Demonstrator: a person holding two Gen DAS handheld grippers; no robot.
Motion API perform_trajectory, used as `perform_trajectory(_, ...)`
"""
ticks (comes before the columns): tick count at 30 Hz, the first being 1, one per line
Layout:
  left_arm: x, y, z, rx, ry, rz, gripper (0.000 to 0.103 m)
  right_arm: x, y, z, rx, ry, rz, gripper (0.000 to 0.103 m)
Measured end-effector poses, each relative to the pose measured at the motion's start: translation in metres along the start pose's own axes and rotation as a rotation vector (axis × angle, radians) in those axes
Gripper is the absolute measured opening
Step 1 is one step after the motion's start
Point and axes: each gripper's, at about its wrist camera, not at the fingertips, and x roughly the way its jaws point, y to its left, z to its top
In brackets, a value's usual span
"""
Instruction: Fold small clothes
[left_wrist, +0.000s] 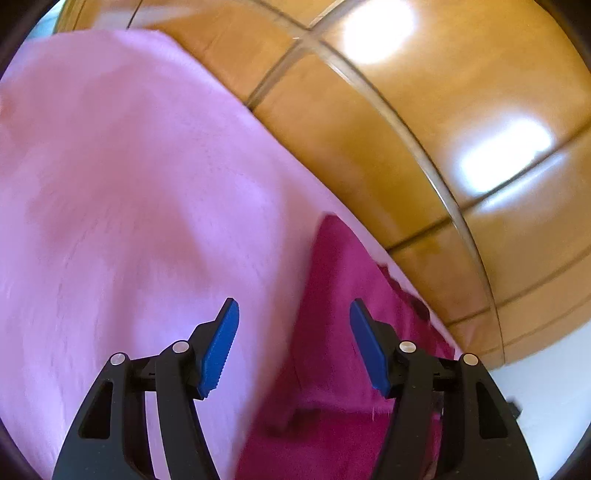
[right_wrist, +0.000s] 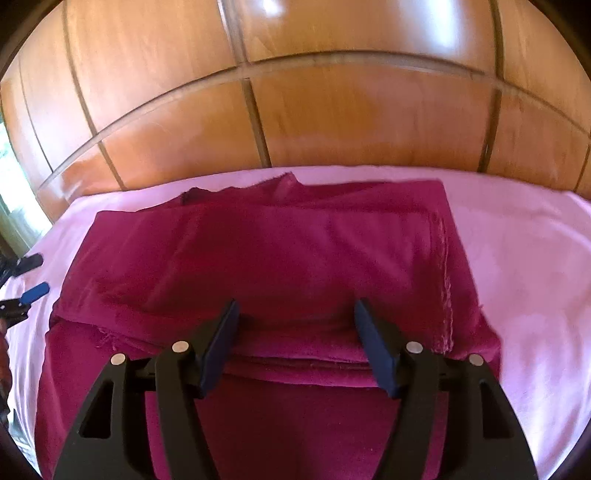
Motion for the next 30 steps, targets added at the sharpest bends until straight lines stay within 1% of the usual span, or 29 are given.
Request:
perform_trajectory(4, 0.032, -0.003, 0.022, -0.025, 0.057, -0.045, 0.061, 0.0, -0.005, -0.002, 0.02, -0.005, 0.028, 0.066)
perform_trajectory(9, 0.073, -0.014, 0.035, -0.072, 0.099, -0.092, 0.061, -0.004, -0.008, -0.003, 0.02, -0.006, 0.031, 0.067)
perform_trajectory(11, 0.083, -0.018, 0.038, -0.084, 0.108, -0.111, 0.051, -0.005, -0.007, -0.004, 0.019, -0.007, 0.03, 0.068)
perform_trajectory(12, 0.088, -0.022, 0.039, -0.074, 0.115, -0.116, 0.038, -0.005, -0.007, -0.004, 0.018, -0.007, 0.029, 0.068)
perform_trajectory(13, 0.089, -0.027, 0.039, -0.055, 0.111, -0.116, 0.028, -0.004, -0.006, -0.004, 0.017, -0.008, 0.029, 0.068)
perform_trajectory(15, 0.08, -0.041, 0.036, 0.023, 0.061, -0.122, 0.014, -0.005, -0.005, -0.006, 0.013, -0.015, 0.022, 0.068)
perform_trajectory(16, 0.075, -0.047, 0.033, 0.06, 0.033, -0.118, 0.011, -0.004, -0.004, -0.006, 0.006, -0.017, 0.013, 0.068)
perform_trajectory(17, 0.071, -0.053, 0.03, 0.1, 0.007, -0.097, 0.011, -0.002, -0.002, -0.006, 0.0, -0.016, 0.005, 0.068)
perform_trajectory(19, 0.072, -0.063, 0.022, 0.206, -0.04, 0.025, 0.01, 0.0, 0.002, -0.006, -0.02, -0.01, -0.02, 0.068)
perform_trajectory(20, 0.078, -0.064, 0.018, 0.238, -0.043, 0.083, 0.01, 0.001, 0.006, -0.006, -0.035, -0.007, -0.039, 0.068)
perform_trajectory(21, 0.091, -0.065, 0.016, 0.274, -0.029, 0.167, 0.01, 0.002, 0.008, -0.007, -0.046, -0.006, -0.051, 0.068)
perform_trajectory(22, 0.102, -0.065, 0.013, 0.302, -0.019, 0.229, 0.01, 0.003, 0.01, -0.007, -0.057, -0.004, -0.062, 0.068)
perform_trajectory(23, 0.11, -0.066, 0.011, 0.324, -0.012, 0.258, 0.01, 0.004, 0.011, -0.007, -0.061, -0.002, -0.067, 0.068)
perform_trajectory(26, 0.109, -0.082, 0.005, 0.395, -0.038, 0.345, 0.013, 0.005, 0.009, -0.008, -0.06, -0.001, -0.068, 0.068)
perform_trajectory(28, 0.098, -0.09, 0.001, 0.406, -0.056, 0.351, 0.013, 0.005, 0.007, -0.008, -0.052, 0.0, -0.06, 0.068)
perform_trajectory(30, 0.075, -0.099, -0.01, 0.427, -0.094, 0.33, 0.014, 0.005, 0.006, -0.008, -0.048, -0.002, -0.055, 0.068)
